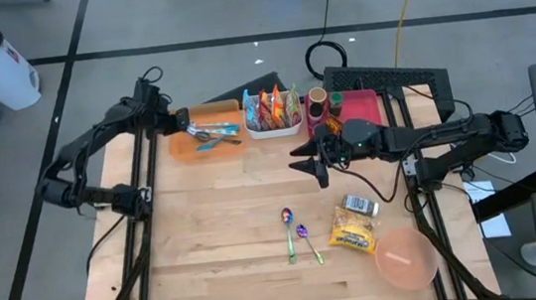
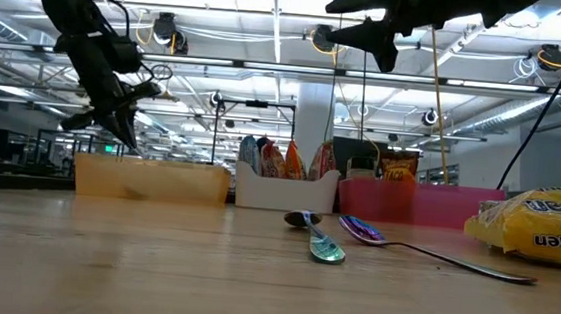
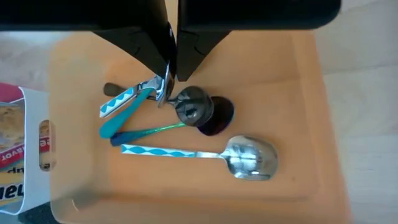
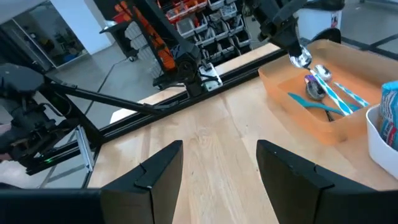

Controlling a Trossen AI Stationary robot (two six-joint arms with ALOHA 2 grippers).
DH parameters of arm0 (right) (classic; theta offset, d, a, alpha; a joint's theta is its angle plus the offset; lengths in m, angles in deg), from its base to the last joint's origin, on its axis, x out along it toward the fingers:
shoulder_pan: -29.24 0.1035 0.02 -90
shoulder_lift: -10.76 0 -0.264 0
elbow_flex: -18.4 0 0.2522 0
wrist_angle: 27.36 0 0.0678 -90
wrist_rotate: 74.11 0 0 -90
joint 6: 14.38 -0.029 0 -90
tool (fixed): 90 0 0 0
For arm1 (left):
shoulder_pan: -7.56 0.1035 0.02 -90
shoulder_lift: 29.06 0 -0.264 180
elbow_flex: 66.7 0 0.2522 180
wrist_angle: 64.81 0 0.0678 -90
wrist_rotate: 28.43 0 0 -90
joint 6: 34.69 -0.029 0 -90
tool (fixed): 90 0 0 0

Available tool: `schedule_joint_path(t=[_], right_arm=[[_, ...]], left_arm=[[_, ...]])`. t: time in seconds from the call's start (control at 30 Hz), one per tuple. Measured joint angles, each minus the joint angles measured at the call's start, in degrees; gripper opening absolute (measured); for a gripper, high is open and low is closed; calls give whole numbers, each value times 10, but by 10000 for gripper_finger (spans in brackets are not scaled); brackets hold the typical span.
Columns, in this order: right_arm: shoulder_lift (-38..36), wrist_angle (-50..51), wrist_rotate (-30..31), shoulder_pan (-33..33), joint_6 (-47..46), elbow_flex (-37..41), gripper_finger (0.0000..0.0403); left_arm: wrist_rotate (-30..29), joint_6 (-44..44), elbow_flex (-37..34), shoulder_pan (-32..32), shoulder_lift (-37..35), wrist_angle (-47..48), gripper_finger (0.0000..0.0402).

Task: Pick & Place Food Item
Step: Put the blue spoon into the orange bin

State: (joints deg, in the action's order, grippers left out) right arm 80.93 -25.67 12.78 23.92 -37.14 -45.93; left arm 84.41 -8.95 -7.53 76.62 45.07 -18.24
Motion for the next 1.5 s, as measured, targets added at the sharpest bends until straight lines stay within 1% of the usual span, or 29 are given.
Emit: schedule_joint_path(t=[0.23, 0.37, 0.47, 0.6, 0.73, 0.83, 1.13, 1.5], right_arm=[[0, 13, 0, 0, -6, 0, 196], [0, 13, 0, 0, -6, 0, 196], [0, 14, 0, 0, -6, 0, 196], [0, 18, 0, 0, -6, 0, 196], [0, 21, 0, 0, -5, 0, 196], [0, 22, 0, 0, -6, 0, 196], [0, 23, 0, 0, -6, 0, 196], [0, 25, 1, 0, -6, 0, 196]], left_arm=[[-30, -11, 0, -14, 27, -6, 7], [-35, -12, 0, -16, 45, -9, 15], [-34, -12, 0, -16, 56, -17, 9], [-39, -6, 0, -18, 56, -29, 8], [-61, -2, 0, -17, 57, -30, 32], [-74, -3, 0, -24, 58, -30, 42], [-121, -12, 0, -50, 62, -30, 46], [-124, -24, 0, -51, 62, -31, 47]])
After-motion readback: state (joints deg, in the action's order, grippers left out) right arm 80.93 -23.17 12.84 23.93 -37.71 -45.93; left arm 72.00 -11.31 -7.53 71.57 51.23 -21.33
